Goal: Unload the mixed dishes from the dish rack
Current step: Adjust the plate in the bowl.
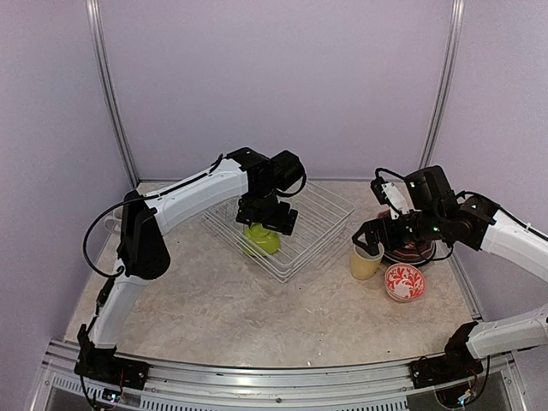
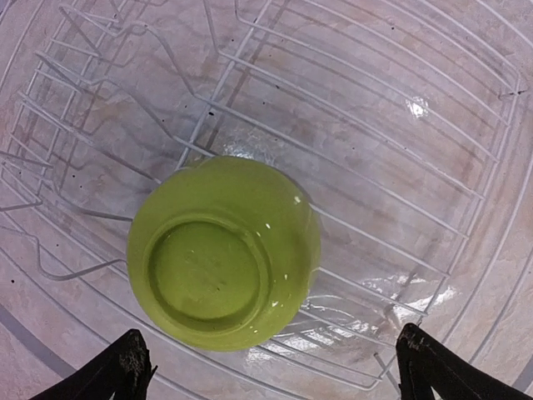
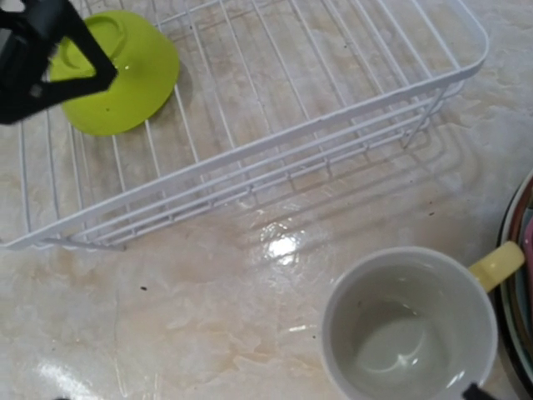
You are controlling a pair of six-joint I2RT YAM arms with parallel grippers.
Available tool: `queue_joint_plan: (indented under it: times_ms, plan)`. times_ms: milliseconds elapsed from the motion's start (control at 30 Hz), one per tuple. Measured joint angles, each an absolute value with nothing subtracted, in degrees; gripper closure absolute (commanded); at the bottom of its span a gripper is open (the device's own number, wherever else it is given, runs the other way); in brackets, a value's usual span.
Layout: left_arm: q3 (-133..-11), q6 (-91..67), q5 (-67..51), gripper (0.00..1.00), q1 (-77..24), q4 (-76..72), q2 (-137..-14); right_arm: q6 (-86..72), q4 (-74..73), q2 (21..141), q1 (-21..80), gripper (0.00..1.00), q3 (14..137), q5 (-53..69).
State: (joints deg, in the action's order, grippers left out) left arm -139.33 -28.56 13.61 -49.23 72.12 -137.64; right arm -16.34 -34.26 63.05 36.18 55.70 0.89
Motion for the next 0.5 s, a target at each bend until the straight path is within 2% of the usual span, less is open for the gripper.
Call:
queue_joint_plan:
  times_ms: [500]
  plan:
    - [-141.2,-18.7,26.6,0.01,-52.5,74.2,-145.5,-17.3,-33.0,63.0,36.2,0.00,54.5,3.1]
